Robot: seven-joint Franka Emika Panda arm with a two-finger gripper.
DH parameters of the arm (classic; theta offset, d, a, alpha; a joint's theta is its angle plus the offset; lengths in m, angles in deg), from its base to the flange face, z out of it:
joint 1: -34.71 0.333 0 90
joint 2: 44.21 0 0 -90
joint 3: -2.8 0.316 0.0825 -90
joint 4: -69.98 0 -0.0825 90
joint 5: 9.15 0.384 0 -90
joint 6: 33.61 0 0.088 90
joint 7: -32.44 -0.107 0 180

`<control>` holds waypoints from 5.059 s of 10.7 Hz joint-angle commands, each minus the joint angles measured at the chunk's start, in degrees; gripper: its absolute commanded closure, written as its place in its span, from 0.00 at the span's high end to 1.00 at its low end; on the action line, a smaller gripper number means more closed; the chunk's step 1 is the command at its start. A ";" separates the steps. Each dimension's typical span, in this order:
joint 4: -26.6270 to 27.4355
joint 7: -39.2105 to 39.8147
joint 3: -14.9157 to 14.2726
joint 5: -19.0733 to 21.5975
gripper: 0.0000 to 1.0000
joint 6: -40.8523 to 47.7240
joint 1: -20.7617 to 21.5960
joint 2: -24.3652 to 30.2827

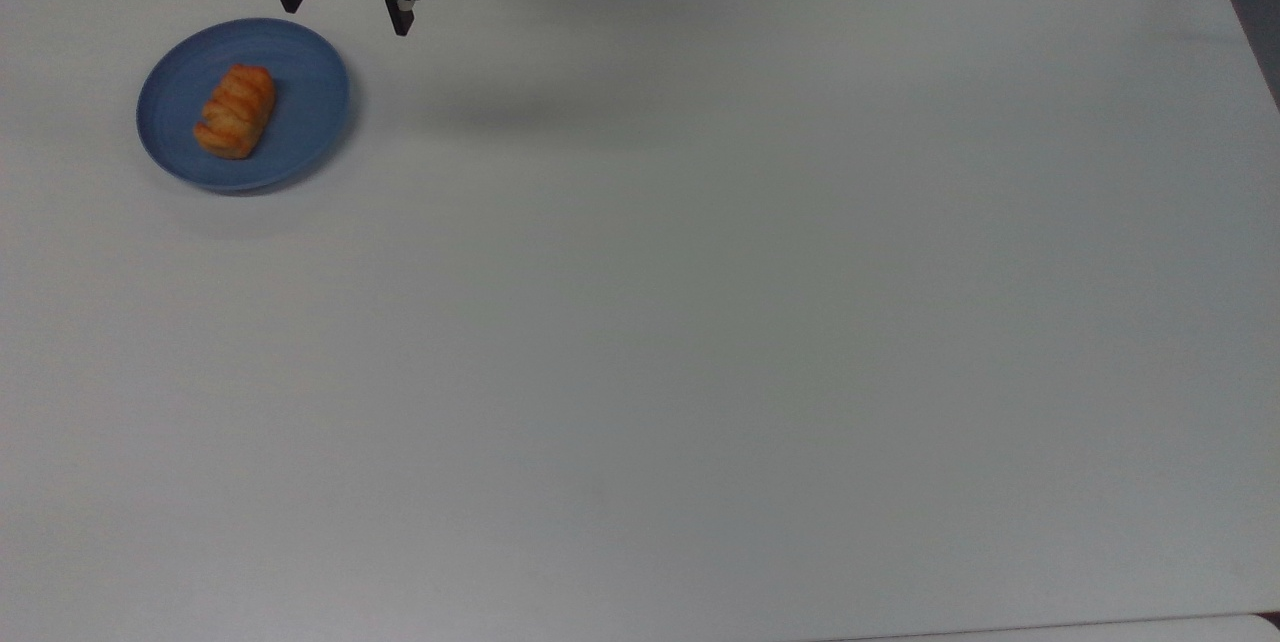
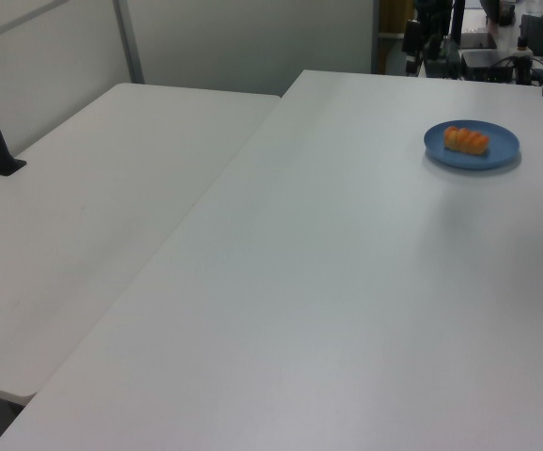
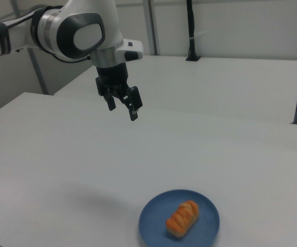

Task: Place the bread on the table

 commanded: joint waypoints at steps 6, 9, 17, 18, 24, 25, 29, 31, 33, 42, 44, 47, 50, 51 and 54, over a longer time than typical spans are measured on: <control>10.18 11.34 -7.89 0.30 1.00 -5.62 0.87 4.14; 17.04 17.48 -12.38 0.21 1.00 -14.32 0.61 3.09; 25.14 26.73 -14.06 0.12 1.00 -26.29 -4.40 -3.85; 25.14 26.73 -14.06 0.12 1.00 -26.47 -4.75 -4.64; 25.23 26.65 -13.97 0.82 0.99 -31.39 -5.63 -8.33; 25.23 26.65 -13.89 0.83 0.93 -31.39 -5.55 -8.77; 26.55 26.56 -13.54 0.83 0.67 -33.77 -5.63 -9.22; 26.73 26.38 -13.36 0.83 0.49 -34.91 -5.55 -9.66; 26.73 26.30 -13.27 0.83 0.34 -34.91 -5.55 -9.48; 21.73 25.51 -13.18 1.00 0.24 -23.07 -4.58 -4.56; 18.48 23.50 -12.83 1.44 0.24 -18.24 -3.79 -3.07; 9.00 18.05 -9.15 2.14 0.24 -7.00 -2.30 -2.89; 3.45 12.43 -3.36 1.45 0.24 -0.47 -1.42 -1.84; 2.57 10.58 -0.99 1.18 0.24 1.20 -1.24 -1.14; 2.82 3.30 8.05 -2.32 0.24 2.53 -0.45 -0.08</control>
